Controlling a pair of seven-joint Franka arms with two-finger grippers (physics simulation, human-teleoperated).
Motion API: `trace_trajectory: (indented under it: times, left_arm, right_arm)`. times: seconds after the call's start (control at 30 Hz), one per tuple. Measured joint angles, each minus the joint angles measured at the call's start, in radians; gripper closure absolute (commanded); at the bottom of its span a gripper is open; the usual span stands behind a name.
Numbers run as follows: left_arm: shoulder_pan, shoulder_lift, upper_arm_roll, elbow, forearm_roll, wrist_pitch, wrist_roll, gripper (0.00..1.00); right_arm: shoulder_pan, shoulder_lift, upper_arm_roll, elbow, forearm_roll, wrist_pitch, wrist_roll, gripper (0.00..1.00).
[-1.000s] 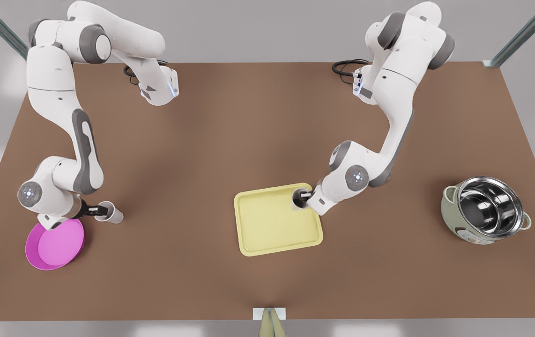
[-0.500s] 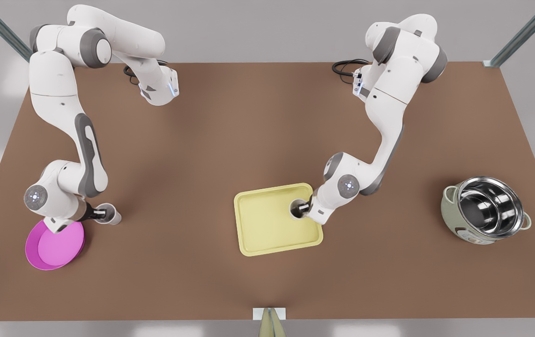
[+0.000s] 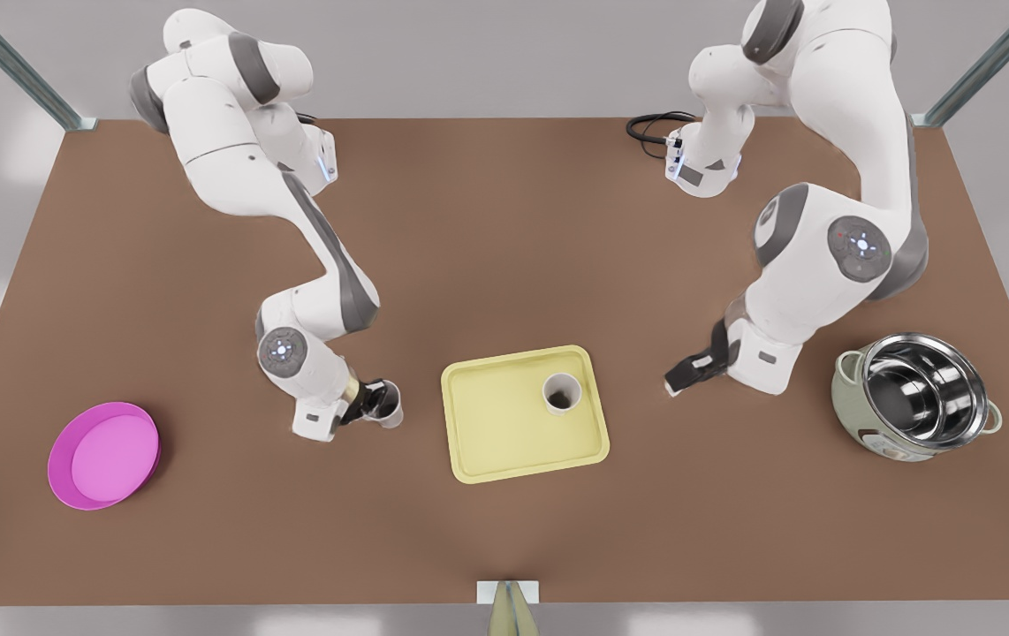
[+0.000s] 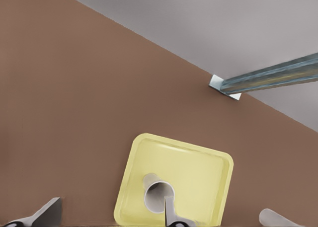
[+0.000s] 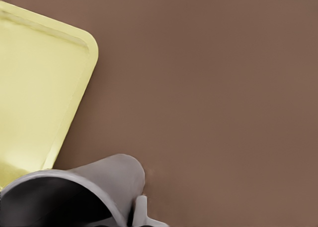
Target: Use both arms to respectively pick up the white IKEA cups from the middle-left and middle-right positions, then place the white IKEA cups onto the middle-middle tray, ensuring that the cups remain upright and do not tip over
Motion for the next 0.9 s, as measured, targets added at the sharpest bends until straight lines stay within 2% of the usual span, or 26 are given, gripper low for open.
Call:
trace_trajectory:
  times: [0.1,0.27,0.43,0.47,0.5,0.8,0.9]
  left_arm:
    - [0.012,-0.140,0.061,-0.144,0.077,-0.196,0.064,0.00]
    - [0.027,-0.138,0.085,-0.165,0.114,-0.362,0.167,0.00]
    - [0.026,-0.140,0.081,-0.167,0.106,-0.442,0.245,0.00]
    - [0.026,-0.140,0.081,-0.167,0.105,-0.452,0.258,0.00]
    - [0.029,-0.139,0.082,-0.167,0.104,-0.460,0.270,0.00]
    - [0.039,-0.126,0.083,-0.168,0.100,-0.496,0.356,0.00]
    - [0.051,-0.125,0.082,-0.168,0.088,-0.501,0.377,0.00]
  right_arm:
    - [0.113,0.072,0.000,0.088,-0.001,0.010,0.058,0.76]
    - [0.188,0.217,0.000,0.266,0.002,0.022,0.151,0.77]
    - [0.206,0.284,0.000,0.298,0.003,0.050,0.223,0.76]
    - [0.207,0.289,0.000,0.298,0.003,0.056,0.235,0.67]
    - [0.208,0.293,0.000,0.298,0.002,0.061,0.247,0.00]
    - [0.204,0.289,0.000,0.280,-0.007,0.100,0.330,0.00]
    - [0.179,0.198,0.000,0.223,-0.004,0.096,0.348,0.00]
